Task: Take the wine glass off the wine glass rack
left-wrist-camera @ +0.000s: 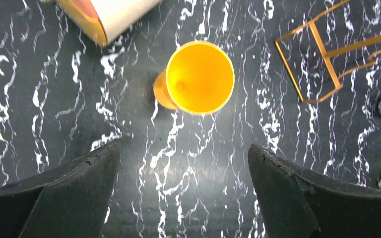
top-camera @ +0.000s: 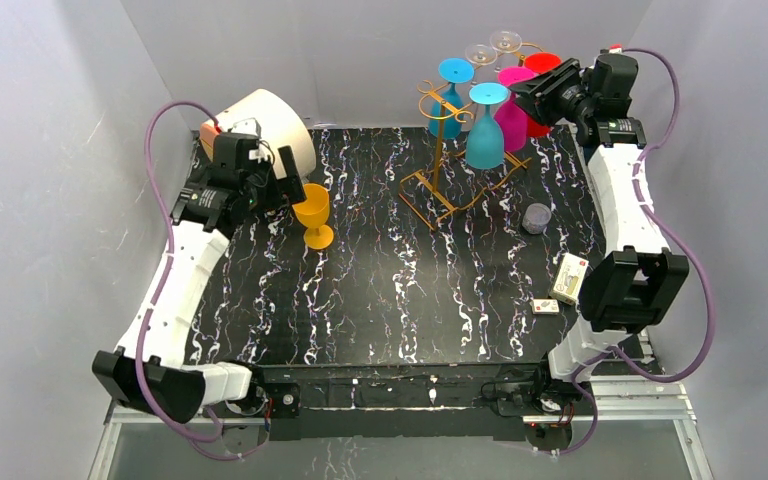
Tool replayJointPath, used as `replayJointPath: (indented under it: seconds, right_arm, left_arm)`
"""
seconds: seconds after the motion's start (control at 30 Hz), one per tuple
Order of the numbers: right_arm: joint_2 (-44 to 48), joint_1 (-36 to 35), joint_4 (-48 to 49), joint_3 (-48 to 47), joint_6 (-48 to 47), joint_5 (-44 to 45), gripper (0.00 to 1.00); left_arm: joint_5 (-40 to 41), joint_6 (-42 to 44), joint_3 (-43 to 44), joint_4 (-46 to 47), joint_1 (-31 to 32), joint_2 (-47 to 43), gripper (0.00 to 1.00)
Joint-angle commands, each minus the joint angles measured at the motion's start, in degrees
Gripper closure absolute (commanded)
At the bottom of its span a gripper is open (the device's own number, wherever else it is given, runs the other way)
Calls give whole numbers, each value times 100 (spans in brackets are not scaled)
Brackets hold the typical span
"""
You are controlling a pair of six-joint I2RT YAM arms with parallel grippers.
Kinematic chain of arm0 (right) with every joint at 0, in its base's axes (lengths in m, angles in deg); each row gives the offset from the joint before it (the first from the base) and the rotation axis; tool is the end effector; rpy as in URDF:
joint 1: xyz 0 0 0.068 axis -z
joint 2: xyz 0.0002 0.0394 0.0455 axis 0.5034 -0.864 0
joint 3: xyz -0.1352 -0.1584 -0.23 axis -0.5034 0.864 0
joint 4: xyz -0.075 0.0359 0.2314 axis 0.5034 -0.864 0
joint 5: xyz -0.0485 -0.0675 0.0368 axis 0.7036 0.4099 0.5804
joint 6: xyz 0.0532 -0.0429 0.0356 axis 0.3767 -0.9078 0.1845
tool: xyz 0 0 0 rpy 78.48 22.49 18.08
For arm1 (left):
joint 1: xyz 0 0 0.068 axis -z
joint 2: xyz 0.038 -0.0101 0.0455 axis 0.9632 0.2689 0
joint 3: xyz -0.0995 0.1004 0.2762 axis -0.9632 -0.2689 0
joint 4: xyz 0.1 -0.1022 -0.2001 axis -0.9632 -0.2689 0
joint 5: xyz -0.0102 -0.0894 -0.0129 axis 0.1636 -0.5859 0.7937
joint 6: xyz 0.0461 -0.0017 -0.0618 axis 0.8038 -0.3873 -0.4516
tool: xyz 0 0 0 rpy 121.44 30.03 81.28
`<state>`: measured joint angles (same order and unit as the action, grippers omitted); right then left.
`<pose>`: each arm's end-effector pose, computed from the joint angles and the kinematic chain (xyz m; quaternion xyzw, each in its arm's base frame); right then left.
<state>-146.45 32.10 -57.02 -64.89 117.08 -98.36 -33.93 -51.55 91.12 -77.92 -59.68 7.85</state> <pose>0.4108 0.0106 0.4633 0.2835 0.7246 0.4160 0.4706 0.2601 -0.0587 0.4311 -0.0961 0.8683 -0.0966 0.4770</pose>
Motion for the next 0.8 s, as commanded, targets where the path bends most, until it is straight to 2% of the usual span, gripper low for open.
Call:
replayJointPath:
  seconds: [0.0, 0.13, 0.23, 0.5, 0.77]
  right_arm:
    - [-109, 24, 303, -215, 62, -425, 52]
    - [-93, 24, 331, -154, 110, -423, 52]
    - [-199, 24, 402, -192, 180, -586, 58]
    - [-545, 24, 252, -645, 197, -721, 60]
    - [-612, 24, 236, -726, 162, -878, 72]
  left_arm:
    - [-485, -231, -257, -203, -28, -509, 2]
    - [-677, -274, -311, -197, -22, -596, 2]
    - [-805, -222, -345, -240, -23, -643, 2]
    - [-1074, -206, -442, -241, -26, -827, 2]
    - [-978, -220, -477, -210, -27, -811, 2]
